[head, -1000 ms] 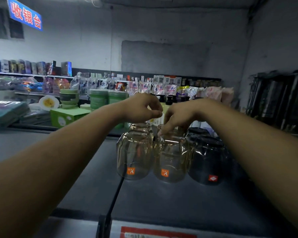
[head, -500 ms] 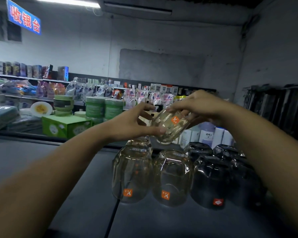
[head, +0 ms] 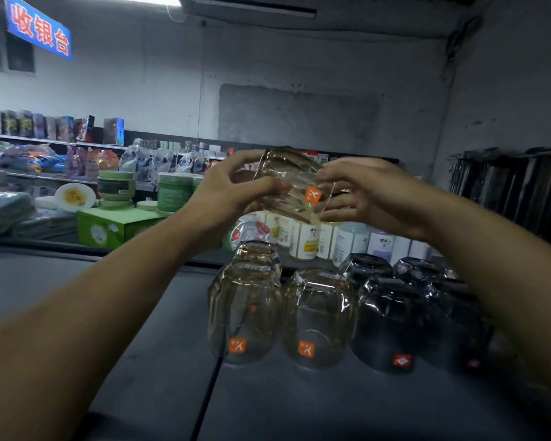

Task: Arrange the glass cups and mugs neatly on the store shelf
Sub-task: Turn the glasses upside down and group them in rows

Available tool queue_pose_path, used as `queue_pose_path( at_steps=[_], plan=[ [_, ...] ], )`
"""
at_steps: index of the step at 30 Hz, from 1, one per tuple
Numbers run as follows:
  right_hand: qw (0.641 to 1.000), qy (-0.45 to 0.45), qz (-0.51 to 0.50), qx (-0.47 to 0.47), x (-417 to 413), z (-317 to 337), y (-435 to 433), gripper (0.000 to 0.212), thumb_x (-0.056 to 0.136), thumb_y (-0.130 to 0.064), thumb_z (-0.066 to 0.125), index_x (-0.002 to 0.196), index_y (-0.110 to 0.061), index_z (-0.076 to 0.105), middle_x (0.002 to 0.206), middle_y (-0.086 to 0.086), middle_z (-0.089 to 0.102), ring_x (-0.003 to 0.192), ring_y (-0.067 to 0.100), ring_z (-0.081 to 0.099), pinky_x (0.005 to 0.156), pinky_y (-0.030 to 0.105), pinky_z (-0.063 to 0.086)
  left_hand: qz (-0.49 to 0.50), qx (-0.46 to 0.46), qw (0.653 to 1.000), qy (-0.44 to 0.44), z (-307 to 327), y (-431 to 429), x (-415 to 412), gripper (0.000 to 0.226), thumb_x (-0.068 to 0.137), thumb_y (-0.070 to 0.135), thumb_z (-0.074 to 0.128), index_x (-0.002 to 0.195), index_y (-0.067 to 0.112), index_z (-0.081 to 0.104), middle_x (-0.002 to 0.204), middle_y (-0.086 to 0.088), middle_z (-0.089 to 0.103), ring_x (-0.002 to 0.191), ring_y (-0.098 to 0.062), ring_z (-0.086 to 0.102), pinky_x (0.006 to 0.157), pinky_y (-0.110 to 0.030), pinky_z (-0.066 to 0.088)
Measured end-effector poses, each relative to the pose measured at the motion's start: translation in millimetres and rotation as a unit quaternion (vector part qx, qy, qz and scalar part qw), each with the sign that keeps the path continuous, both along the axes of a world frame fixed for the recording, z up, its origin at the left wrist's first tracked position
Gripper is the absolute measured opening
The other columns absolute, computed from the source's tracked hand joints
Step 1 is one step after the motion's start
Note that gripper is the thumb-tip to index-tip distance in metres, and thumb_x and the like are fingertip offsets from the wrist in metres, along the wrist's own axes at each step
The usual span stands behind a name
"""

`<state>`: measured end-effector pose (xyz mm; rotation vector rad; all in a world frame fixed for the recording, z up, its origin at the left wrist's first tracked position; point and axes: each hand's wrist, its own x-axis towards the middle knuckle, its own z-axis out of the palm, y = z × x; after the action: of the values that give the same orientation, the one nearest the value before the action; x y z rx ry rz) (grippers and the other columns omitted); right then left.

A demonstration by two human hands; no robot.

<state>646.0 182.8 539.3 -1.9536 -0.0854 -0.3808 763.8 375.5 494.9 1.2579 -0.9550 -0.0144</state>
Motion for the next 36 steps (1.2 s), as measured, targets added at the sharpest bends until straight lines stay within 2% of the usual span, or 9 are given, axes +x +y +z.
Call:
queue_pose_path(
  at_steps=[4,8,12,16,19,24,28,32,36],
  plan=[
    [0.937,-0.044,-0.094,-0.332,-7,9,13,0.024,0.091,-0.027,0.069,0.115,-0.024,0.070,0.099,-0.006,0.072,0.076,-0.004,0.064,0.064,0.016,0.047,0.042,0.033,0.998,-0.041,-5,1,3,0.080,0.057,0.027,0.088,0.130,0.015,0.059,0.110,-0.010,0.076,0.100,-0.021,0.075,0.090,-0.034,0.060],
    [0.943,-0.005,-0.032,-0.330,-7,12,19,0.070,0.080,-0.028,0.083,0.141,-0.031,0.049,0.127,-0.005,0.062,0.105,0.010,0.067,0.091,0.035,0.057,0.027,0.029,0.998,-0.043,-7,-2,-1,0.076,0.059,0.019,0.087,0.128,0.005,0.058,0.108,-0.012,0.077,0.098,-0.022,0.076,0.082,-0.029,0.060],
    [0.930,0.008,-0.011,-0.367,-3,15,21,0.085,0.074,-0.021,0.088,0.145,-0.035,0.044,0.121,-0.002,0.065,0.102,0.022,0.071,0.087,0.047,0.060,0.018,0.050,0.996,-0.077,-9,-3,-4,0.075,0.058,0.015,0.088,0.127,0.006,0.060,0.110,-0.009,0.077,0.100,-0.022,0.076,0.082,-0.028,0.060],
    [0.943,0.012,-0.018,-0.333,3,9,14,0.077,0.071,-0.021,0.090,0.137,-0.028,0.052,0.115,0.000,0.068,0.096,0.019,0.073,0.078,0.041,0.064,0.034,0.064,0.993,-0.094,-9,-4,-3,0.073,0.068,0.023,0.085,0.134,0.014,0.055,0.113,-0.004,0.074,0.099,-0.012,0.074,0.080,-0.022,0.058],
    [0.945,0.033,-0.048,-0.323,9,2,5,0.069,0.069,-0.023,0.091,0.128,-0.020,0.056,0.106,0.004,0.067,0.091,0.022,0.072,0.070,0.032,0.062,0.070,0.180,0.968,-0.162,-11,3,10,0.053,0.083,0.049,0.072,0.128,0.023,0.060,0.119,0.003,0.070,0.107,-0.012,0.070,0.092,-0.036,0.058],
    [0.927,0.071,-0.091,-0.356,23,-11,-9,0.083,0.063,-0.034,0.093,0.132,-0.013,0.052,0.109,0.004,0.063,0.096,0.022,0.066,0.075,0.036,0.057,0.055,0.377,0.907,-0.181,-25,10,32,0.024,0.093,0.032,0.070,0.115,0.023,0.073,0.115,0.006,0.074,0.110,-0.011,0.068,0.105,-0.044,0.051],
    [0.902,0.109,-0.092,-0.408,30,-19,-10,0.079,0.062,-0.044,0.092,0.126,-0.015,0.057,0.117,-0.001,0.062,0.108,0.019,0.060,0.092,0.038,0.052,0.035,0.369,0.916,-0.153,-27,11,39,0.020,0.091,0.028,0.074,0.110,0.021,0.076,0.112,0.002,0.076,0.112,-0.019,0.069,0.108,-0.049,0.048],
    [0.867,0.124,-0.081,-0.476,40,-30,-8,0.063,0.077,-0.035,0.084,0.129,-0.010,0.058,0.111,0.002,0.063,0.098,0.016,0.061,0.076,0.028,0.049,0.016,0.360,0.920,-0.150,-27,13,40,0.023,0.087,0.036,0.076,0.107,0.024,0.077,0.112,-0.004,0.075,0.115,-0.033,0.066,0.107,-0.061,0.045],
    [0.845,0.149,-0.074,-0.508,47,-39,-8,0.051,0.086,-0.024,0.077,0.131,-0.007,0.059,0.117,0.005,0.067,0.102,0.019,0.063,0.094,0.036,0.053,0.008,0.359,0.923,-0.142,-27,13,39,0.023,0.089,0.033,0.076,0.109,0.021,0.076,0.113,-0.007,0.075,0.115,-0.035,0.065,0.107,-0.060,0.045]
  ],
)
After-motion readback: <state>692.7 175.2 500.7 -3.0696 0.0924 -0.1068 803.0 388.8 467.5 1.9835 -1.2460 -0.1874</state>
